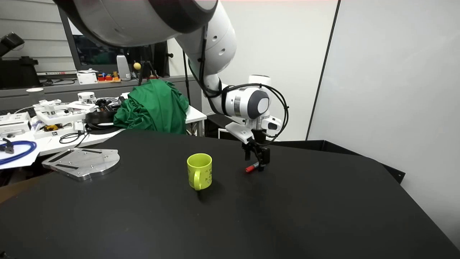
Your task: Put the marker in the cup
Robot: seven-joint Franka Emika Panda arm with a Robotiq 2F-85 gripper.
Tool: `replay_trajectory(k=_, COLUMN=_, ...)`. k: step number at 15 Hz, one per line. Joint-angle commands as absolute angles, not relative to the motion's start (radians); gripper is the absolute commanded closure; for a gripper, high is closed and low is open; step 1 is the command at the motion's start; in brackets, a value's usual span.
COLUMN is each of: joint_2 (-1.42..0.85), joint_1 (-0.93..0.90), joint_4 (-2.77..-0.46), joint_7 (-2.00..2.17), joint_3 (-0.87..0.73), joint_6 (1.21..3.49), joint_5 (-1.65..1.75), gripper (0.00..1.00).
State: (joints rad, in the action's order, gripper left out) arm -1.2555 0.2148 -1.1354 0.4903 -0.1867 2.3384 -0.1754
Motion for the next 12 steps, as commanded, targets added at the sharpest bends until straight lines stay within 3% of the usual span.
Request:
replay_trajectory(k=1, joint_2=-1.325, joint_1=0.236, joint_4=-1.037, joint_7=0.491, joint_3=-0.179, joint_6=2.320, joint_5=-0.187, gripper=0.00)
replay_trajectory(k=2, joint_2=-1.332, joint_1=0.240, joint_4=-1.025, joint_7=0.493, joint_3=-0.174, joint_6=2.313, joint_5=-0.193, gripper=0.25)
replay_trajectory(k=3, joint_2=-1.337, joint_1=0.238, joint_4=-1.015, joint_7=0.501, joint_3=-0.176, joint_6=2.307, joint_5=-0.194, gripper=0.25)
replay_trajectory(k=12, joint_2=-1.245, joint_1=0.224, joint_4=-0.986, joint_7=0.697, joint_3=-0.192, joint_6=2.207, joint_5=-0.266, gripper=0.89)
